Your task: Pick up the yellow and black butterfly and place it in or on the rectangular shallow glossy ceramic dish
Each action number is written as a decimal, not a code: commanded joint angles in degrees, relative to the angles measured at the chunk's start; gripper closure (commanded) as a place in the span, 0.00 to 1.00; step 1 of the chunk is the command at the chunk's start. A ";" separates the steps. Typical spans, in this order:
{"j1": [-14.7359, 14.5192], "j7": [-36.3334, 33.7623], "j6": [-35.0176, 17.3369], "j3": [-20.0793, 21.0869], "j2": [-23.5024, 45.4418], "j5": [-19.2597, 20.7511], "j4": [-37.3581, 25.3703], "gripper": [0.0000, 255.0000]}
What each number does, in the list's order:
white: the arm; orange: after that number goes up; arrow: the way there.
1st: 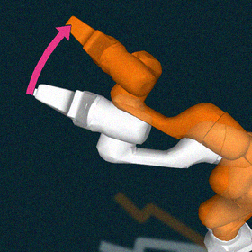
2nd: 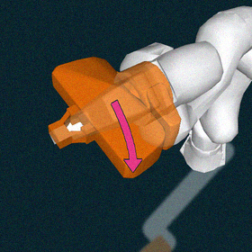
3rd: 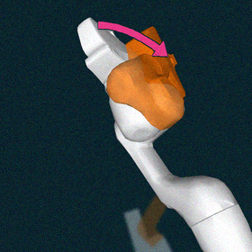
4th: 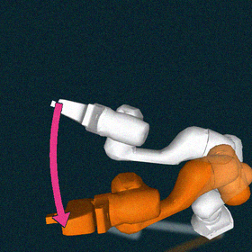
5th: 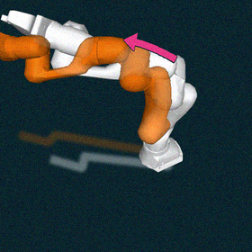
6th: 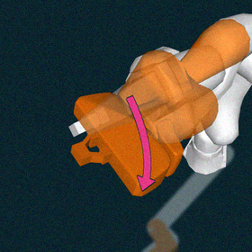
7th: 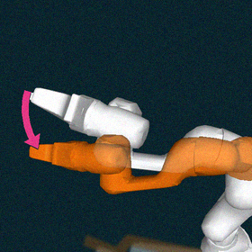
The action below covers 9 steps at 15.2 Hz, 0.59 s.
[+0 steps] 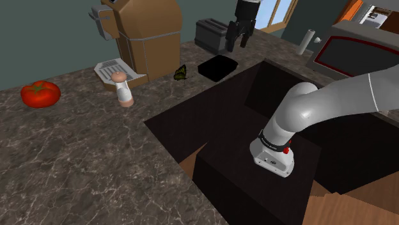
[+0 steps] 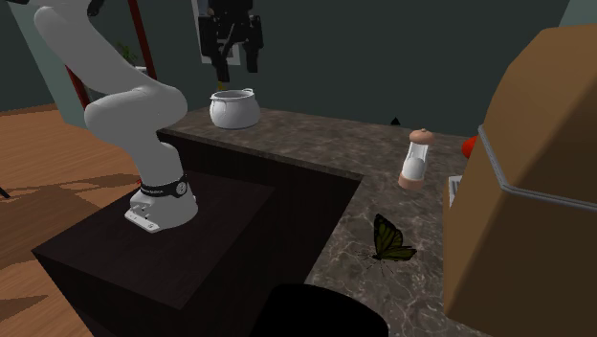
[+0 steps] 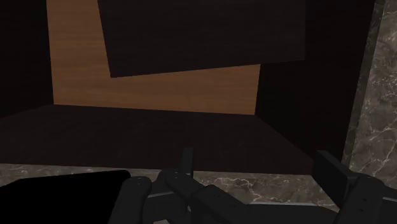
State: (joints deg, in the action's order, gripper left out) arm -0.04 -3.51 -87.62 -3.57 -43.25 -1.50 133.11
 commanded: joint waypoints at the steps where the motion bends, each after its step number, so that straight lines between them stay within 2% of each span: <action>1: 0.00 0.00 0.00 0.00 0.00 0.00 0.00 0.00; 9: -1.76 11.44 -10.93 -3.96 14.97 3.96 -1.15 0.00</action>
State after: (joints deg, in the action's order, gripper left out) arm -1.48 6.58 -97.16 -7.19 -30.64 2.12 132.64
